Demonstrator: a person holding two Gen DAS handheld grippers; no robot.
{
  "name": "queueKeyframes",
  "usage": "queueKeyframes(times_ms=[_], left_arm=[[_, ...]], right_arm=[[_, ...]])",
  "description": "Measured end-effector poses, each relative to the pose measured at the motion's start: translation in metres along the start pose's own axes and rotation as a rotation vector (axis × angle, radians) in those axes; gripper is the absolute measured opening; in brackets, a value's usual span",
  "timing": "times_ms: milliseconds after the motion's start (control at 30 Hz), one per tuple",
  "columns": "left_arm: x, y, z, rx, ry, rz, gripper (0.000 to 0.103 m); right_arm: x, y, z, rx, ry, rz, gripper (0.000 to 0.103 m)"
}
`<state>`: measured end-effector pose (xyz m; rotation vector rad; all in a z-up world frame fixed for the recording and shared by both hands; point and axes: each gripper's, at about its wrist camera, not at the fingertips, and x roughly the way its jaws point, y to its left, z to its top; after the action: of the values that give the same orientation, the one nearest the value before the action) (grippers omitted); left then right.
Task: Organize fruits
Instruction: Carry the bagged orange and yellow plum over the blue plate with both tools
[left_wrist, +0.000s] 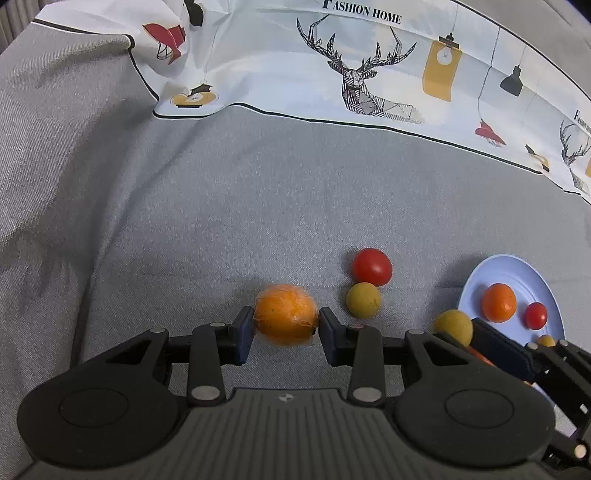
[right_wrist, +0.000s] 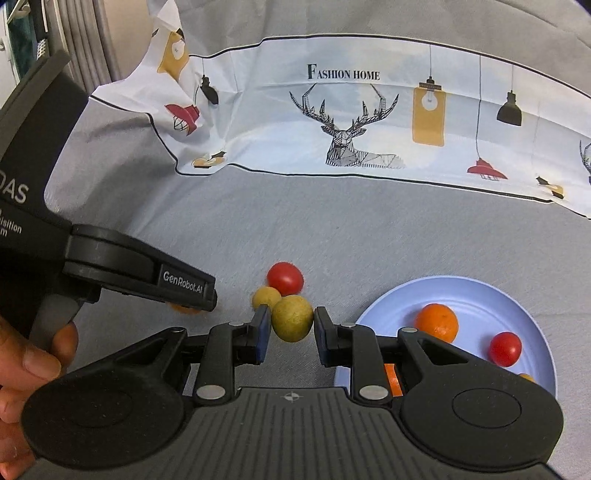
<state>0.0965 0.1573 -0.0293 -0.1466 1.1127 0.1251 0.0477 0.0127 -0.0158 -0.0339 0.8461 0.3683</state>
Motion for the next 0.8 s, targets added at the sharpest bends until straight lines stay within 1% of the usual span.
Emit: queueKeyframes(times_ms=[200, 433, 800], left_arm=[[-0.004, -0.002, -0.001, 0.009, -0.018, -0.001, 0.041], [-0.010, -0.005, 0.000, 0.002, -0.048, -0.019, 0.041], [-0.031, -0.031, -0.001, 0.072, -0.190, -0.074, 0.042]], right_arm=[[-0.007, -0.007, 0.004, -0.011, -0.010, -0.011, 0.027], [-0.021, -0.023, 0.009, -0.003, -0.043, -0.041, 0.027], [-0.041, -0.059, 0.013, 0.030, -0.099, -0.097, 0.026]])
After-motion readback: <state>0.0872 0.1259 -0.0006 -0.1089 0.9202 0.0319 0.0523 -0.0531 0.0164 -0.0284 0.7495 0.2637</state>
